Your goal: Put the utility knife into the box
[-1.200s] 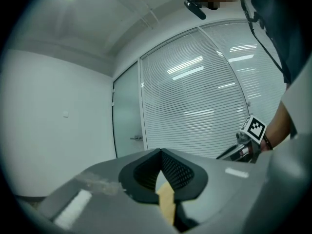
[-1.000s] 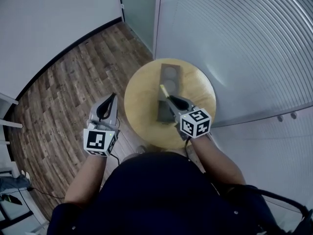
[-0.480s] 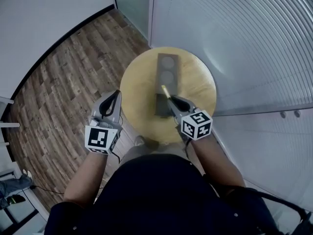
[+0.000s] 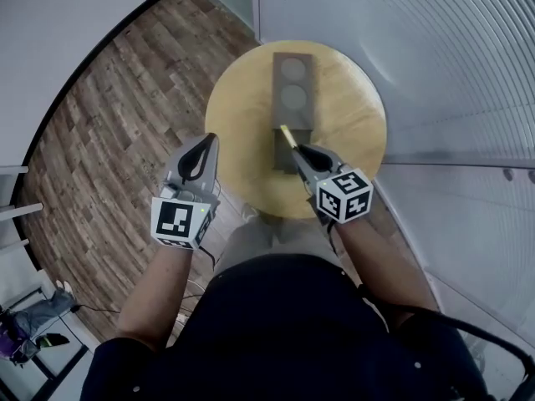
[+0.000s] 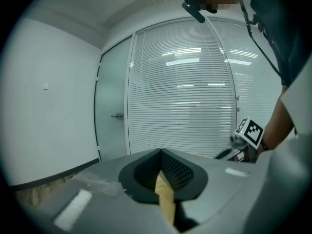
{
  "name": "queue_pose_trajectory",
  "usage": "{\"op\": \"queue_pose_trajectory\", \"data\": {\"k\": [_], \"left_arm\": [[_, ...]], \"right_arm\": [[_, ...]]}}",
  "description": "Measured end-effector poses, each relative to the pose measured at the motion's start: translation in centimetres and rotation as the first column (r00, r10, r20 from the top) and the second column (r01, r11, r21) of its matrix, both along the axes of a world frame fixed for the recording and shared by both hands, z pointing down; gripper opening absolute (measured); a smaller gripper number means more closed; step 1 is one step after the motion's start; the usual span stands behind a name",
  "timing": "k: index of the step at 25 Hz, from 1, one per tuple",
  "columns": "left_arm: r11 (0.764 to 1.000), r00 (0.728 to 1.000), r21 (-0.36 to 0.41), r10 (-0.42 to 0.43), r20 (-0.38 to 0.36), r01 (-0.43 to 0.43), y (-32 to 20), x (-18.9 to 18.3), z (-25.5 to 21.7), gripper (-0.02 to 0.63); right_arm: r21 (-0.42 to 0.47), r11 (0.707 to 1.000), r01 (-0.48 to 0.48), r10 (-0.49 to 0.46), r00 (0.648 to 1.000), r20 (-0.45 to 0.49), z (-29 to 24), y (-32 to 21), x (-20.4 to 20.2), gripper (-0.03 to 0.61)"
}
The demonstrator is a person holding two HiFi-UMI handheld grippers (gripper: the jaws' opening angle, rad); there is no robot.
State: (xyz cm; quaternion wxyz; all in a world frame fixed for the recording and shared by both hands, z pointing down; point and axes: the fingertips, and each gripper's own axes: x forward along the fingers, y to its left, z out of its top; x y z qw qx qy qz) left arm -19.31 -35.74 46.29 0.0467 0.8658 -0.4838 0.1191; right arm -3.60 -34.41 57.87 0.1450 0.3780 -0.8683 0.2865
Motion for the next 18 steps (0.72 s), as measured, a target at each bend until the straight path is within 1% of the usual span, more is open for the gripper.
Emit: {"op": "queue_pose_trajectory", "data": {"k": [4,9,12,15,18], "left_arm": [[1.0,1.0,-0.007,0.002,0.008,-0.002,-0.1,0.2,1.8,0.003],[0.996,1.0,-0.086,-0.014,0.001,0.014,-0.1,0.9,5.8,0.003],[0.993,1.0,-0.114,-0.01,-0.001,0.009,0.2,1.5,7.4,0.003],[0.989,1.0,-0.146,-0.024,0.008,0.025,0.2,1.2,9.1,0.003],[0.987,0.999,-0.159,-0.036,0.01,0.037,-0.2,1.0,10.3,0.003]], "right_arm": [[-0.013,1.0,0.008,-0.009,1.0,-0.02,1.8,0.7,0.0,0.061],[-0.062,0.998,0.02,-0.022,0.999,-0.035,4.0,1.4,0.4,0.061],[-0.093,0.996,0.013,-0.016,0.999,-0.031,5.2,1.4,0.8,0.06],[-0.113,0.994,0.009,-0.012,1.0,-0.02,6.2,0.9,0.8,0.06],[-0.126,0.992,0.017,-0.019,1.0,-0.019,7.5,0.3,0.7,0.06]]}}
